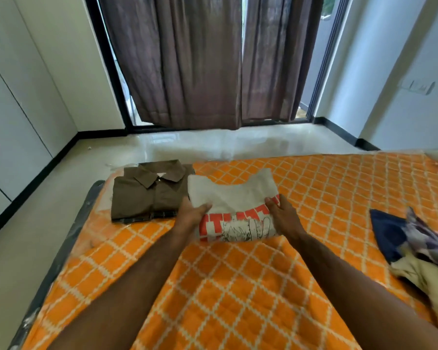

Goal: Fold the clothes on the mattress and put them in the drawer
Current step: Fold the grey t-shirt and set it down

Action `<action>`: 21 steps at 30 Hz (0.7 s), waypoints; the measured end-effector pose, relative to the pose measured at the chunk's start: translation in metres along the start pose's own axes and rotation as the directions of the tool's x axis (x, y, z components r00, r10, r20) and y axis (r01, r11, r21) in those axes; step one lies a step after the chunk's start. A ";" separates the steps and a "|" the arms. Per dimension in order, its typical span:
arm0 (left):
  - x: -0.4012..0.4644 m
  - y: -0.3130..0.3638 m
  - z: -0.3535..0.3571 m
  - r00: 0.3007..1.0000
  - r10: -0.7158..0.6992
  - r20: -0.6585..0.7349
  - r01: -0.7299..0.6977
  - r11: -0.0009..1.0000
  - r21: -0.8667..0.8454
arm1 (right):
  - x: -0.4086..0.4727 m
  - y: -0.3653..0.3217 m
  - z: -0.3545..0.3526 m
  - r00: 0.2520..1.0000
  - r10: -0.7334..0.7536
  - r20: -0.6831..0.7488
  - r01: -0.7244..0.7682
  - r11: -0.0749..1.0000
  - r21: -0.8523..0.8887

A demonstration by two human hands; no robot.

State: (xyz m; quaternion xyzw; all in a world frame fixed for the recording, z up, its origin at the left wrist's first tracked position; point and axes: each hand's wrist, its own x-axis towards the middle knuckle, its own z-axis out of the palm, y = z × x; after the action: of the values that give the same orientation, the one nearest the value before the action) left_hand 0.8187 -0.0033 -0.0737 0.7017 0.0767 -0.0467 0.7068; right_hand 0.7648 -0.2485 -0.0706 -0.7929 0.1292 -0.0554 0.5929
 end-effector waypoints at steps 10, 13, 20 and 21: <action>0.136 0.027 0.018 0.993 0.046 -0.107 -0.002 0.926 0.379 | 0.168 0.007 0.031 0.998 0.068 0.003 -0.067 0.984 -0.168; 0.128 0.006 0.023 0.927 0.356 -0.122 -0.166 0.678 0.716 | 0.181 0.042 0.036 0.997 -0.029 -0.069 -0.013 0.845 -0.535; 0.190 -0.069 0.062 0.918 0.212 0.336 -0.371 0.149 0.917 | 0.212 0.088 0.088 0.901 -0.269 0.340 0.431 0.467 -0.772; 0.192 -0.082 0.061 0.918 0.227 0.326 -0.358 0.118 0.926 | 0.210 0.095 0.091 0.905 -0.289 0.312 0.417 0.461 -0.783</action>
State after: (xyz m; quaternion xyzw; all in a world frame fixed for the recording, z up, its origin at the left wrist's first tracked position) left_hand 0.9955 -0.0570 -0.1878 0.9845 -0.1465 0.0187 0.0948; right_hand 0.9754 -0.2463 -0.2009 -0.9883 -0.0678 -0.0553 0.1249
